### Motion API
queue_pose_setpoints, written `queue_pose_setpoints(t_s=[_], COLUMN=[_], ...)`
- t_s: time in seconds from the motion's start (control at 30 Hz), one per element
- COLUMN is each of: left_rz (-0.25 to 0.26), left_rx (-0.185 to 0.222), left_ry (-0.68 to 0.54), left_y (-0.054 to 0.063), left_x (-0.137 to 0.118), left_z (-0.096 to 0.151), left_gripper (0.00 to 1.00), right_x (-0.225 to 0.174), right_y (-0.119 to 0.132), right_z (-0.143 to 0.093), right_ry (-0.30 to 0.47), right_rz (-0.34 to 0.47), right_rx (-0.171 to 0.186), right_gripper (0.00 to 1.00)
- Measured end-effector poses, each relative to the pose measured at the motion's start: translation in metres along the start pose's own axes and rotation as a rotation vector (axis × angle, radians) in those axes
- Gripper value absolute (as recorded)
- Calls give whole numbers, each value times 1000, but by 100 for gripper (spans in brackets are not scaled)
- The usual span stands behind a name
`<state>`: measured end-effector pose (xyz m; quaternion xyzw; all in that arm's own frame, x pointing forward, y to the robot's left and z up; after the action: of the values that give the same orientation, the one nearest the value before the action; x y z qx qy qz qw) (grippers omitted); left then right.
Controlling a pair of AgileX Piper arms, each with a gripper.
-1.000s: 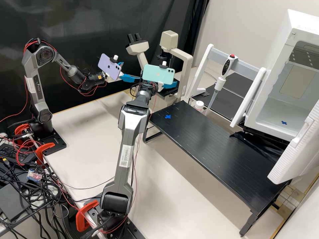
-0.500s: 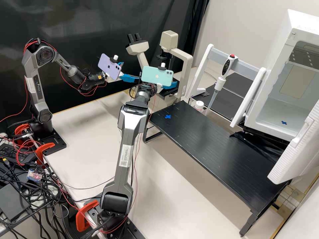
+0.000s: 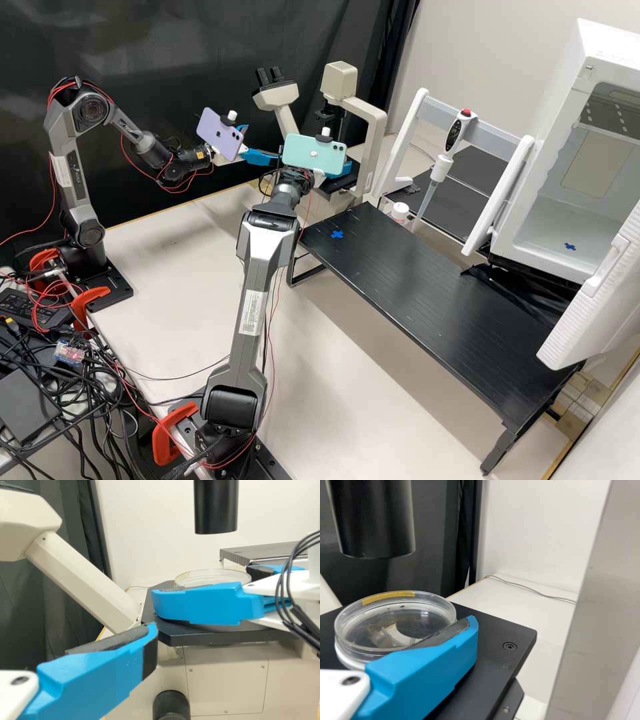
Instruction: Move the petri dish to the bench
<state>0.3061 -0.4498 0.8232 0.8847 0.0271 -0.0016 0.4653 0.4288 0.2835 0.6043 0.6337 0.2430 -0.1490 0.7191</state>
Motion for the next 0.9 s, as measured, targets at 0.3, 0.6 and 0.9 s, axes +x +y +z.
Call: queue_pose_setpoints(t_s=[0.3, 0.6, 0.9], left_rz=[0, 0, 0], left_rx=[0, 0, 0], left_ry=[0, 0, 0], left_y=[0, 0, 0], left_x=[0, 0, 0], left_z=[0, 0, 0], left_gripper=[100, 100, 100], right_x=[0, -2, -6], right_y=[-1, -5, -8], right_z=[0, 5, 9], right_ry=[0, -12, -14], right_rz=[-5, -15, -8], right_rx=[8, 7, -3], right_gripper=[0, 0, 0])
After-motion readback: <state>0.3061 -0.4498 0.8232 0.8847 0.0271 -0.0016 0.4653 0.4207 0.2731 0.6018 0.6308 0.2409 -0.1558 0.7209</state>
